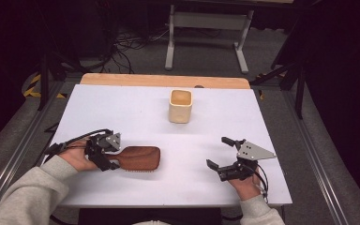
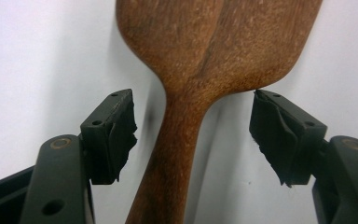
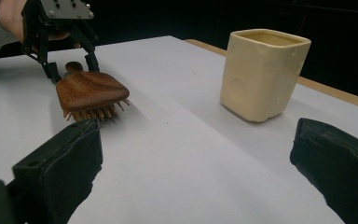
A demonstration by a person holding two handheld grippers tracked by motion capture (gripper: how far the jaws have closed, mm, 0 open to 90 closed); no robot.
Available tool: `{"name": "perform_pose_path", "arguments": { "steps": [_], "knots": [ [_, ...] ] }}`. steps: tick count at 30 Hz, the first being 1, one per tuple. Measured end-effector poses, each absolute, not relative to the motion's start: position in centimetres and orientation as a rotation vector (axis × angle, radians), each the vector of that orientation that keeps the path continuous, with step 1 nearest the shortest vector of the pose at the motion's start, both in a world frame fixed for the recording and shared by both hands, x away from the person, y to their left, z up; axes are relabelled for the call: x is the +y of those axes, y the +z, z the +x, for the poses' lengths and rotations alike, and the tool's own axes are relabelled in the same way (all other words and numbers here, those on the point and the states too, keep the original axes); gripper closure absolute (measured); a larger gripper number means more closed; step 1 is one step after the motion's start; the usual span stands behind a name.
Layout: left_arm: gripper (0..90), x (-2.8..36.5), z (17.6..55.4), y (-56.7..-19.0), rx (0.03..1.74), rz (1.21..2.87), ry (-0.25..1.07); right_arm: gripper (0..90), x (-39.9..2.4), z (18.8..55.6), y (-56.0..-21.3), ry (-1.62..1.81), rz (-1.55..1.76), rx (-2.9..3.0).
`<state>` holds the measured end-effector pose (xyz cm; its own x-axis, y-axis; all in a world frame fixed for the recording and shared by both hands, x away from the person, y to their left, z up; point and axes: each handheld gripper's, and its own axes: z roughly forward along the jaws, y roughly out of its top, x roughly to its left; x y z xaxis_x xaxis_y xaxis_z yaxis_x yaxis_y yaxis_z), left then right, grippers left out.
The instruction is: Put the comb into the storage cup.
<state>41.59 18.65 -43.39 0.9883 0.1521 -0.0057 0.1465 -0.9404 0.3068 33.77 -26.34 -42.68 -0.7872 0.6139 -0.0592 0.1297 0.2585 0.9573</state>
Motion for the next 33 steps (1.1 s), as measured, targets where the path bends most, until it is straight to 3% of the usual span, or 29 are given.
{"name": "perform_pose_path", "arguments": {
  "steps": [20,33],
  "knots": [
    [71.4,18.2,41.7,-43.8,0.119,2.863,0.02,2.6,-26.2,33.8,-42.8,1.551,0.66,2.124],
    [72.8,18.4,40.7,-42.5,0.165,2.791,0.095,2.5,-26.2,33.8,-42.8,1.558,0.663,2.121]
  ]
}}
